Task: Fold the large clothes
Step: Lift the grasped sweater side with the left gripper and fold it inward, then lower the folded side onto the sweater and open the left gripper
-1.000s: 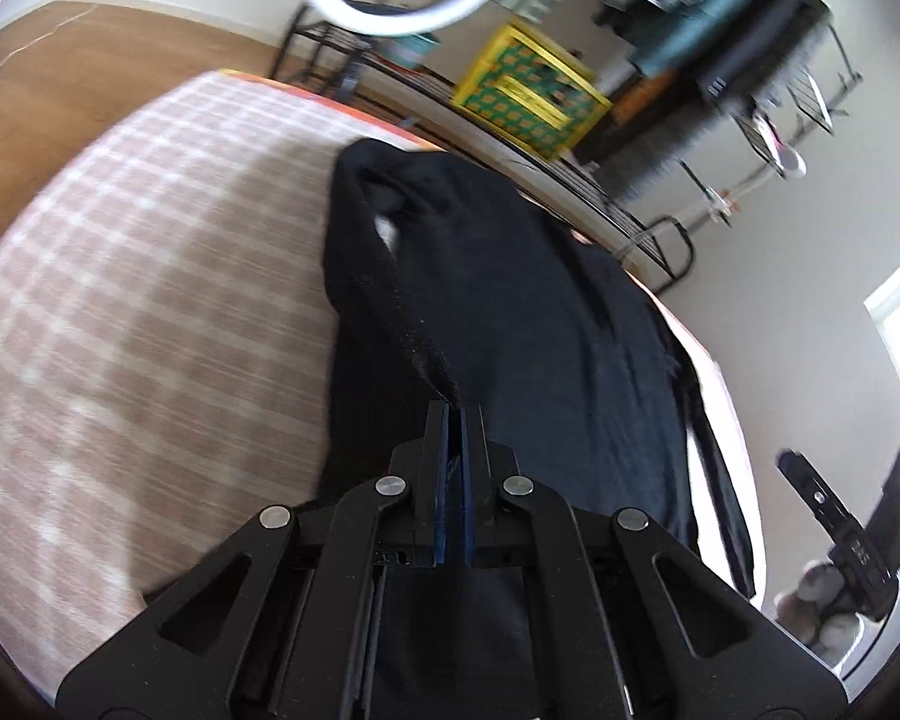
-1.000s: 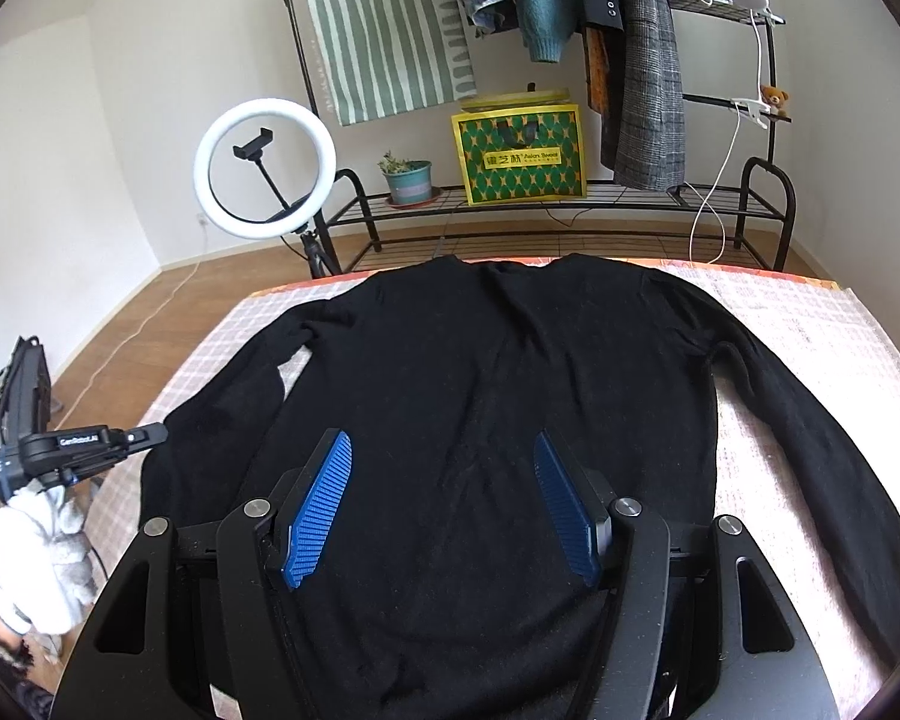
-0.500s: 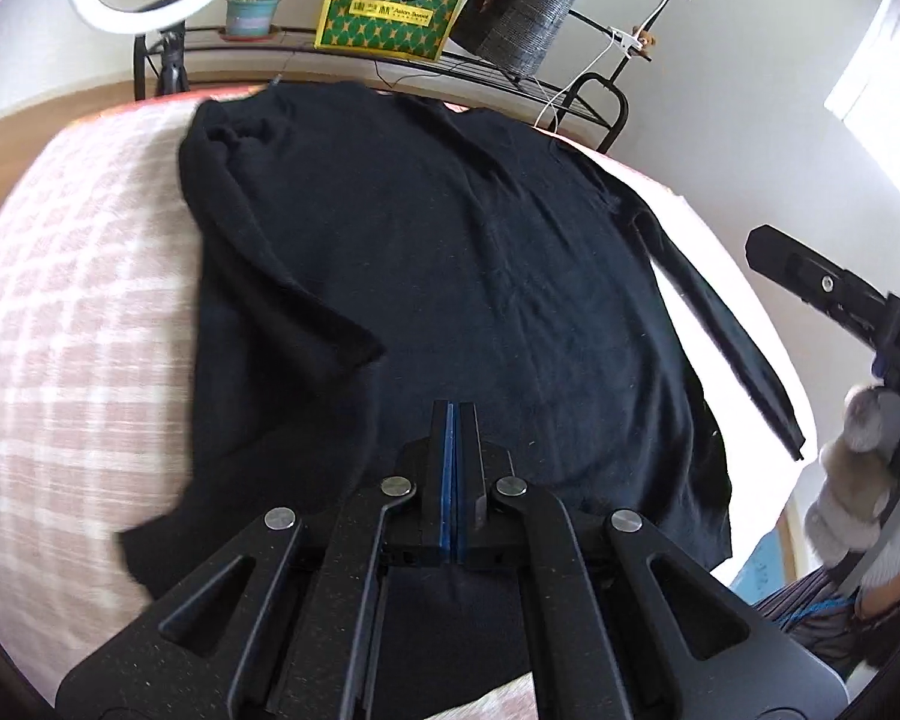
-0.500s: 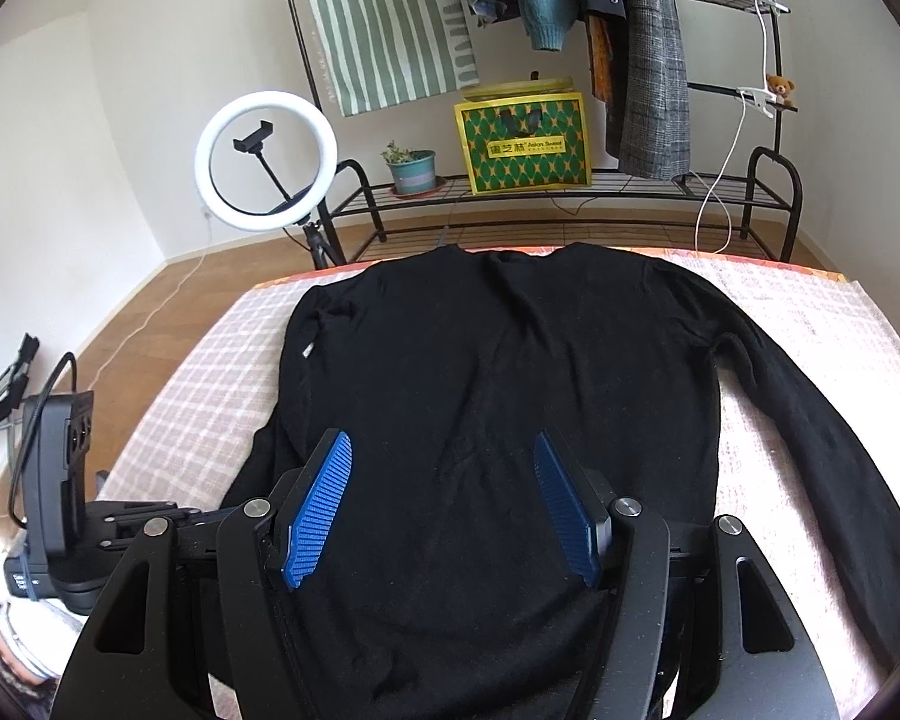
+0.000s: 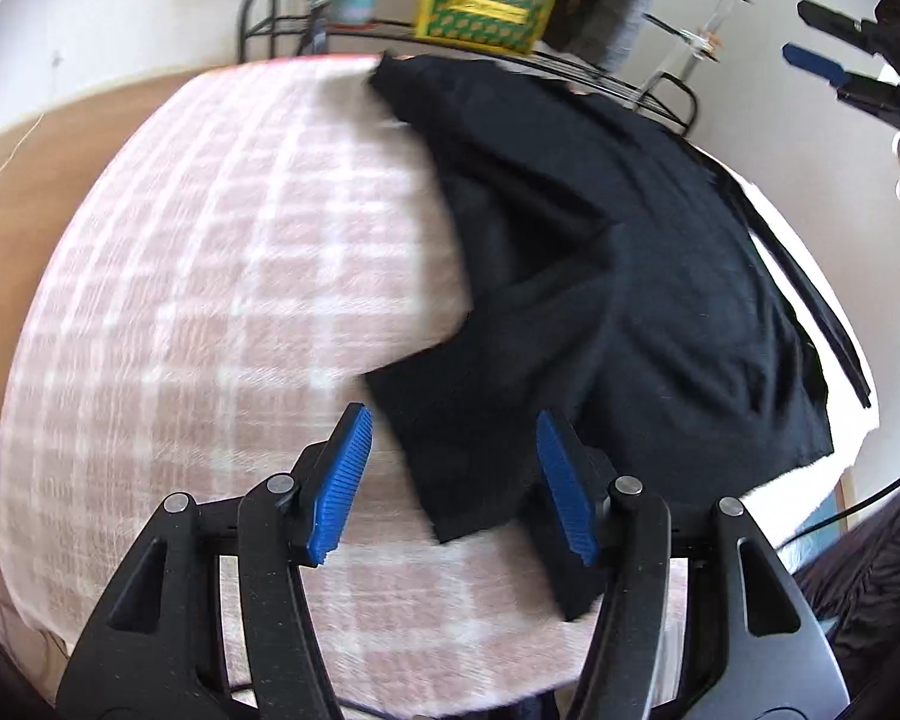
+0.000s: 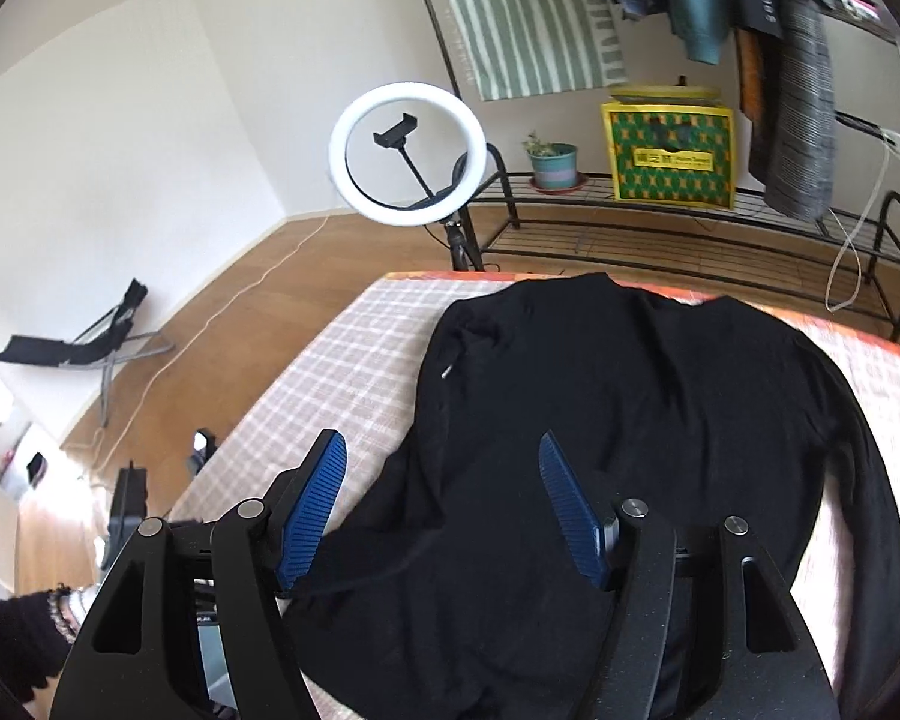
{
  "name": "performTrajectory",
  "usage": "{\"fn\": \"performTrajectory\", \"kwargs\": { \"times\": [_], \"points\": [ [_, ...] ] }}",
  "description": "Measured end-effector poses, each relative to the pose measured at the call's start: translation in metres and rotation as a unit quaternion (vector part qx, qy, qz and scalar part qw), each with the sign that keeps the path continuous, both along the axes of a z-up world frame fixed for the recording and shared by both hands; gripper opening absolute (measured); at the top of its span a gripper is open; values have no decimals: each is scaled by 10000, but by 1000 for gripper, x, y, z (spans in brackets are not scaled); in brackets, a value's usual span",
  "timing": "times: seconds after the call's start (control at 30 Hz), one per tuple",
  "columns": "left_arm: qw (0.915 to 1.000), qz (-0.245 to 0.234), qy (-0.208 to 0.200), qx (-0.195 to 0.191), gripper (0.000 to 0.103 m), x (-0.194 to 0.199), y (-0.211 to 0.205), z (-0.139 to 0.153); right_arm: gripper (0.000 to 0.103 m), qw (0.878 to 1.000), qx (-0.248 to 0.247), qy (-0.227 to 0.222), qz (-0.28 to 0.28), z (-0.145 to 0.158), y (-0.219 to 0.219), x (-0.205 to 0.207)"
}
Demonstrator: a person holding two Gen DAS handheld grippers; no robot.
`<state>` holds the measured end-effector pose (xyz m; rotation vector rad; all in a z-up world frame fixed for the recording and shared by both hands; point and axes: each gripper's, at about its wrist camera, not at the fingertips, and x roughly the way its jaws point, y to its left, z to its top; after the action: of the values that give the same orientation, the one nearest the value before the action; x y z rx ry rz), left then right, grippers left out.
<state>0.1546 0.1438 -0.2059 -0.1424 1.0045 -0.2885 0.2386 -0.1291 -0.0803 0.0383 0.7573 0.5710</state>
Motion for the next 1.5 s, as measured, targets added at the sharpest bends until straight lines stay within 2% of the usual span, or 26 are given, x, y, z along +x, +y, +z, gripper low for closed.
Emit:
{"fn": "performTrajectory", "kwargs": {
  "times": [0.17, 0.23, 0.27, 0.37, 0.4, 0.5, 0.57, 0.6, 0.7, 0.77, 0.87, 0.97, 1.1, 1.17, 1.2, 1.23, 1.27, 1.3, 1.33, 1.4, 1.5],
  "points": [
    [9982, 257, 124, -519, 59, 21, 20, -16, 67, 9997, -143, 207, 24, -8, 24, 52],
    [9988, 171, 154, -428, 54, 27, 16, -22, 67, 9993, -113, 334, 82, -15, 33, 69],
    [9992, 115, 172, -340, 49, 29, 13, -26, 67, 9992, -128, 379, 87, -18, 36, 75],
    [9997, -7, 38, -223, 18, 32, 8, -31, 67, 9980, -129, 605, 107, -30, 47, 97],
    [9996, -61, 51, -278, 4, 32, 8, -32, 67, 9976, -134, 675, 116, -35, 52, 107],
    [9978, -133, -24, -651, 3, 29, 10, -24, 67, 9969, -71, 764, 155, -46, 70, 136],
    [9917, -342, -176, -1225, 3, 21, 8, -3, 67, 9966, -125, 801, 113, -54, 82, 156],
    [9894, -457, -226, -1359, 3, 18, 3, 5, 67, 9963, -165, 838, 86, -60, 90, 168],
    [9767, -1232, -260, -1737, 3, 2, -23, 25, 67, 9945, -217, 1019, 116, -78, 110, 199],
    [9720, -1730, -102, -1584, 3, -6, -44, 27, 66, 9932, -260, 1127, 162, -89, 125, 217],
    [9723, -1914, 13, -1339, 3, -13, -51, 25, 66, 9914, -508, 1174, 266, -104, 153, 237],
    [9778, -1586, -40, -1371, 4, -10, -30, 24, 66, 9897, -907, 1038, 382, -115, 179, 251],
    [9860, -1186, -168, -1161, 4, 4, -13, 17, 66, 9813, -1615, 999, 301, -136, 206, 270],
    [9864, -1154, -153, -1157, 4, 9, -14, 10, 66, 9752, -1926, 1077, 165, -150, 212, 278],
    [9870, -1179, -153, -1083, 7, 12, -19, 6, 65, 9722, -2045, 1134, 110, -158, 212, 282],
    [9876, -1228, -179, -965, 14, 14, -24, 3, 61, 9706, -2099, 1178, 85, -163, 211, 285],
    [9875, -1304, -220, -855, 18, 15, -30, 1, 41, 9692, -2124, 1245, 43, -168, 208, 288],
    [9874, -1354, -259, -776, 28, 15, -33, -1, 20, 9701, -2024, 1342, 23, -171, 203, 290],
    [9873, -1388, -299, -714, 36, 17, -38, -2, 14, 9724, -1852, 1417, 11, -171, 197, 293],
    [9861, -1485, -331, -663, 37, 17, -44, -5, 8, 9784, -1449, 1477, -31, -163, 182, 295],
    [9848, -1580, -314, -651, 37, 13, -48, -12, 7, 9862, -968, 1342, -70, -140, 153, 293]
  ]
}}
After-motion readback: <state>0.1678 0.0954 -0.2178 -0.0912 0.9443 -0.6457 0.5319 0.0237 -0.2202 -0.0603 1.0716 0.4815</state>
